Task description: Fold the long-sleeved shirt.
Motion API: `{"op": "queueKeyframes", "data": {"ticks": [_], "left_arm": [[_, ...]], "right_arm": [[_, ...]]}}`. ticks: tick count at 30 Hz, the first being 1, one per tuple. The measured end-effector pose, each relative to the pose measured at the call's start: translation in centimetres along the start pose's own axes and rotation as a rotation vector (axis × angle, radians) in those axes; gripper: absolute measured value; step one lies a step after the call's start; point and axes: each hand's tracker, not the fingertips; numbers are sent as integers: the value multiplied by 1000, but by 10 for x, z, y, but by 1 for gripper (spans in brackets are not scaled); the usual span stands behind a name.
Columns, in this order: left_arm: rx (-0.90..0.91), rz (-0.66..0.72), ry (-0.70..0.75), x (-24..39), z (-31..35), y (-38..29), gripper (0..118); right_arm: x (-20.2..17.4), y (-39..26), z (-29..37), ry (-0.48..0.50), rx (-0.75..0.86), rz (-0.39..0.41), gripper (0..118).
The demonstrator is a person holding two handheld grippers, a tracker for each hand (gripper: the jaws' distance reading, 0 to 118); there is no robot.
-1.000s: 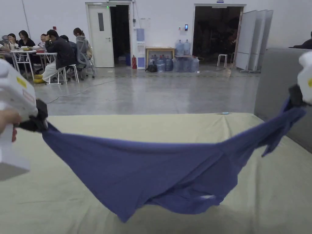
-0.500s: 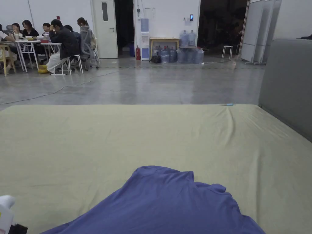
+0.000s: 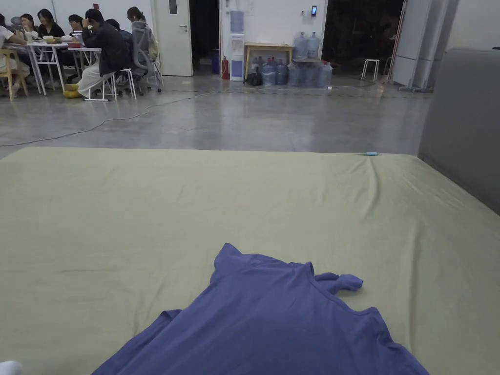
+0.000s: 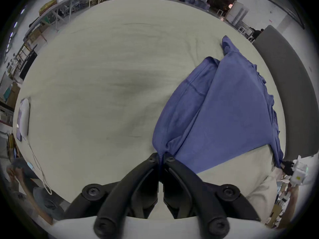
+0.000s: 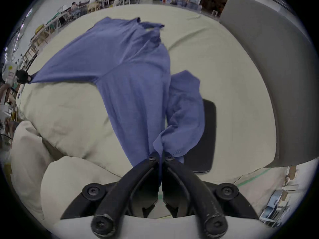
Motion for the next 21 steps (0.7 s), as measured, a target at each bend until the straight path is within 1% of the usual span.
{"op": "queueKeyframes", "data": {"ticks": [1,2,3,4,5,6,7,8,9,11,12,13,14,15,16,17,18,19,21], "left_arm": [[-6,8,-6,0,-5,-2,0],[-8,15,-13,-1,-9,-2,8],[-9,29,-29,-2,-11,-2,57],[14,45,-28,-1,-9,-3,101],[33,53,-12,1,-5,-5,118],[48,65,-13,2,1,-5,112],[89,59,-44,4,12,-6,112],[168,78,-77,7,25,-4,112],[195,76,-91,12,34,-9,112],[229,48,-78,24,44,-17,111],[223,40,-75,30,46,-23,111],[204,8,-63,38,45,-33,110],[169,-37,-34,45,42,-40,101],[163,-75,6,51,39,-49,56],[164,-114,44,58,33,-59,5],[152,-129,63,60,25,-68,0],[143,-91,75,59,19,-75,0],[129,-89,43,58,16,-78,0],[128,-34,-23,50,15,-79,0]], "right_arm": [[-2,2,-5,8,-12,7,14],[-3,4,-9,11,-22,15,44],[-2,6,-10,15,-35,9,82],[-1,11,-7,5,-36,1,91],[-1,16,0,0,-19,4,90],[-1,22,16,-20,60,-9,90],[1,29,33,-20,115,-10,90],[-1,35,48,-24,160,-24,90],[-4,41,62,-16,207,-47,90],[-13,48,82,45,273,-97,88],[-20,50,86,90,287,-109,86],[-30,50,87,116,291,-104,83],[-39,49,87,126,298,-91,61],[-51,47,85,118,304,-56,9],[-64,45,78,98,293,-24,0],[-73,41,75,86,293,-14,0],[-83,39,70,114,277,28,0],[-90,38,65,150,260,54,0],[-98,34,60,188,246,54,0]]}}
